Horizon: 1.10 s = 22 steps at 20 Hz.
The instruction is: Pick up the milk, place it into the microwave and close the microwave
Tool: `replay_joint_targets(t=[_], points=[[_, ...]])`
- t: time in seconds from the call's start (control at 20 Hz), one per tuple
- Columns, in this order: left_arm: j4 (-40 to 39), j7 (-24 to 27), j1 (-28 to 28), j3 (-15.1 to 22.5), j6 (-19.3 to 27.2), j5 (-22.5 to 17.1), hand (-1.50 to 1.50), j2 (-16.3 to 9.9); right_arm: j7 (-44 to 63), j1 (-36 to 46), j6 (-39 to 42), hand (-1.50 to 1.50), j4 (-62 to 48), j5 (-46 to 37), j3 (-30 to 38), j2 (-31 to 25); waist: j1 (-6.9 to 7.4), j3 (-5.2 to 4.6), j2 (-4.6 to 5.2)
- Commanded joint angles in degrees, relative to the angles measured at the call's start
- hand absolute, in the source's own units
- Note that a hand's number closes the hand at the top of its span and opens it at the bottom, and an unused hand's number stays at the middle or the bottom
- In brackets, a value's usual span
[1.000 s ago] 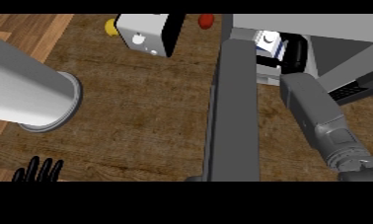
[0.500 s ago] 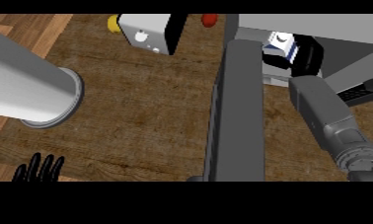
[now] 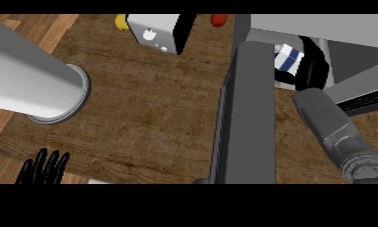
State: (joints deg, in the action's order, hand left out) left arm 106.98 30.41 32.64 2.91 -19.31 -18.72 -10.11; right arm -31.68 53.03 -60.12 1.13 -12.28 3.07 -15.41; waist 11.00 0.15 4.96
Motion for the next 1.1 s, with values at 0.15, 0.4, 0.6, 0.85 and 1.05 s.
replay_joint_targets(t=[0.15,0.4,0.6,0.85,1.05], points=[[-1.9,-0.4,-2.5,-0.6,0.6,0.2,-1.50,0.2,-1.7,4.3,6.9,-1.50,0.0,-3.0,-3.1,5.5,-0.01,0.29,-0.49],[-1.5,0.7,-2.3,-0.8,0.5,0.9,-1.50,0.1,-1.7,5.1,10.5,-1.50,0.0,-2.8,-2.9,6.4,-0.09,0.32,-0.62],[-1.4,0.5,-2.5,-0.6,0.5,0.8,-1.50,0.2,-2.5,5.6,15.6,-1.50,1.0,-1.8,-1.9,7.2,-1.20,0.35,-0.89],[-2.4,1.4,-1.7,-0.3,0.3,1.0,-1.50,0.8,-7.6,3.5,19.7,-1.50,5.2,2.9,2.6,9.7,-2.56,0.39,-1.27],[-2.5,2.2,-1.6,-0.7,-0.4,1.2,-1.50,0.3,-11.6,1.5,26.2,-1.50,6.8,5.9,5.5,10.4,-4.05,0.29,-1.91]])
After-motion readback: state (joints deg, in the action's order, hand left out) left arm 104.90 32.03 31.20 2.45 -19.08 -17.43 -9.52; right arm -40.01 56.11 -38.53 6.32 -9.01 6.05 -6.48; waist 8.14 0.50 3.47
